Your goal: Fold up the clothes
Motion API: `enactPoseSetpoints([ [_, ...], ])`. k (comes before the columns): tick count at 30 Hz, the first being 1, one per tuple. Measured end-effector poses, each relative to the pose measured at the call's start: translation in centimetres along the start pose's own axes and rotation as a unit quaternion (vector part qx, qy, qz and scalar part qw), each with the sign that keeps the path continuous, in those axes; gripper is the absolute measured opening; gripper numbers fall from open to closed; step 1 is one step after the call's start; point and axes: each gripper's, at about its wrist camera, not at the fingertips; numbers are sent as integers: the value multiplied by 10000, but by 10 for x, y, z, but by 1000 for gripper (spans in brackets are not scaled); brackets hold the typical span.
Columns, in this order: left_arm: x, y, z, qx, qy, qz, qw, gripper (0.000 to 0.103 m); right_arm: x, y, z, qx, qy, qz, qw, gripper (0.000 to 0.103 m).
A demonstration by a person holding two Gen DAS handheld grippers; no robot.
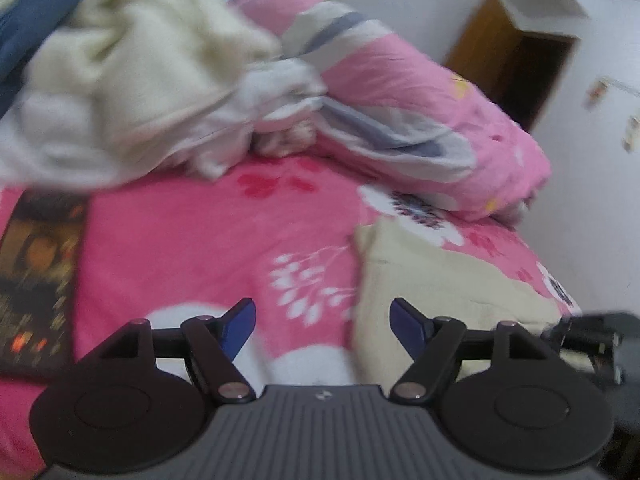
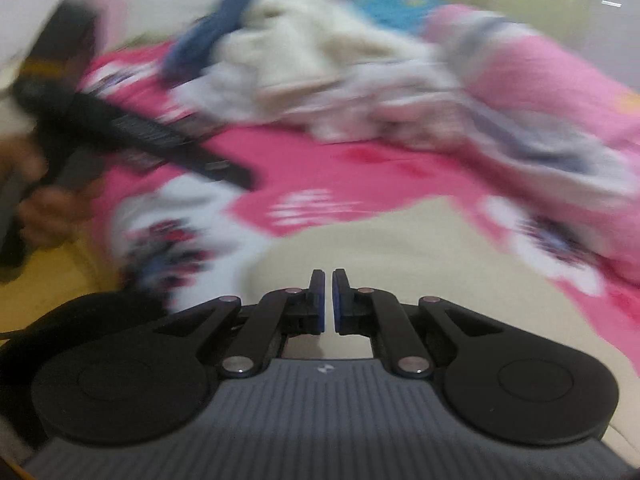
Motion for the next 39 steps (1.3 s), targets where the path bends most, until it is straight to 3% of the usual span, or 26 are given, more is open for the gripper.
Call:
enactPoseSetpoints([
  [5, 31, 0, 55, 802, -470, 69, 9956, 76, -12, -34, 60, 720, -997, 86, 9924, 5],
  [8, 62, -7, 81, 1090, -471, -330, 9924, 76, 11, -66, 79, 993, -976, -350, 9896, 4],
  [12, 95, -17, 100, 1306, -119, -935, 9869, 75, 17, -86, 77, 792, -985, -126, 9919, 4],
  [15, 81, -14, 100, 1253, -98, -740, 9893, 75, -2, -78, 82, 877, -1107, 46, 9900, 3],
  [19, 78, -10, 112, 1607, -66, -548, 9855, 77, -32, -84, 109, 1199, -1794, 423, 9755, 5],
  [22, 104, -16, 121, 1761, 155, -892, 9802, 79, -17, -111, 128, 1374, -1877, 291, 9721, 4],
  [24, 111, -18, 120, 1616, 263, -945, 9820, 81, -6, -124, 137, 1413, -1875, 199, 9718, 4],
  [27, 101, -10, 121, 1596, 270, -814, 9834, 79, -22, -105, 145, 1249, -2053, 159, 9706, 2],
  [30, 96, -2, 127, 1787, 242, -544, 9821, 79, -46, -97, 167, 1545, -2607, 452, 9519, 3],
  [34, 124, -3, 128, 1713, 434, -791, 9811, 79, -23, -129, 219, 2042, -3003, -122, 9316, 4],
  [36, 134, -6, 125, 1601, 596, -894, 9812, 80, -15, -141, 226, 2108, -2879, -125, 9341, 4],
  [39, 124, -1, 129, 1605, 570, -710, 9828, 78, -21, -125, 223, 1827, -3024, -344, 9349, 4],
])
Point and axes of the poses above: each gripper's, at about its wrist camera, not at the fingertips, and x roughly the way its jaws point, z to its right, y to its top, and after that the axes turned 3 degrees about x, right-handed
